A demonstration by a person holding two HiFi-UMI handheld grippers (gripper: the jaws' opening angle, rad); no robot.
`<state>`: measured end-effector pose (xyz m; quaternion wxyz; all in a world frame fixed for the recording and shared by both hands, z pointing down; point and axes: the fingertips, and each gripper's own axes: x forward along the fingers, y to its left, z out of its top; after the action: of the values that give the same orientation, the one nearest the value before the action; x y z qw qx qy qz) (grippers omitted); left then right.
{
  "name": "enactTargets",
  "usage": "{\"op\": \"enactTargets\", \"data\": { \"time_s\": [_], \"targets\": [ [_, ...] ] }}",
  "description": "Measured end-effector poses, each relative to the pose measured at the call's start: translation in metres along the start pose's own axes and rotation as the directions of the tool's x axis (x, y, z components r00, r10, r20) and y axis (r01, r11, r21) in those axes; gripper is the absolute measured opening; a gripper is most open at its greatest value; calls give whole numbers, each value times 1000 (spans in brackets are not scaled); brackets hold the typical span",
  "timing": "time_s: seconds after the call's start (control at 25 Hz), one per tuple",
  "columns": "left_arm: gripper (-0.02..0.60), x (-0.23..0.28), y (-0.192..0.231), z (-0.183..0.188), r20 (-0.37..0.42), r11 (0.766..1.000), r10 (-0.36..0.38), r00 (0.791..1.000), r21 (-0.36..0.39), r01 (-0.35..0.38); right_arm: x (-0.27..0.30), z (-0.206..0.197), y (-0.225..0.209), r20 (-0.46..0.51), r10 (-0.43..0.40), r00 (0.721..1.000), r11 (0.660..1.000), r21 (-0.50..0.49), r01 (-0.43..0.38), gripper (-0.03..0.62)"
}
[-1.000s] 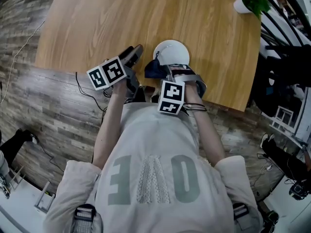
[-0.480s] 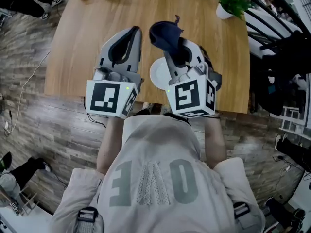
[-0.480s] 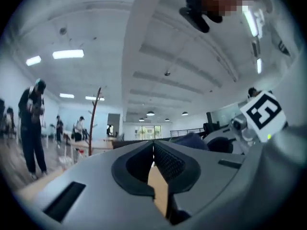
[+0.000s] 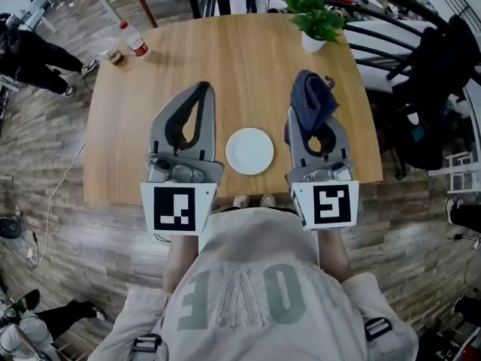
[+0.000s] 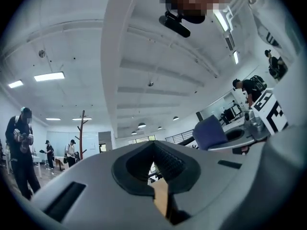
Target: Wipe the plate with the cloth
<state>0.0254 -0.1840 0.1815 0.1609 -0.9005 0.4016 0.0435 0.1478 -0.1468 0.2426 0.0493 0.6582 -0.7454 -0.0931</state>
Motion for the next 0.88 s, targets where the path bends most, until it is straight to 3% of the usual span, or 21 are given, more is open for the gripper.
{"op": "enactTargets", "data": {
  "time_s": [0.48, 0.88],
  "targets": [
    [9, 8, -11, -5, -40, 1000, -22, 999, -16, 22, -10, -4, -13, -18, -43, 999, 999, 10, 43, 57],
    [9, 14, -9, -12, -57, 999, -16, 998, -34, 14, -3, -15, -13, -50, -15, 999, 1000, 7, 16, 55]
  ]
}}
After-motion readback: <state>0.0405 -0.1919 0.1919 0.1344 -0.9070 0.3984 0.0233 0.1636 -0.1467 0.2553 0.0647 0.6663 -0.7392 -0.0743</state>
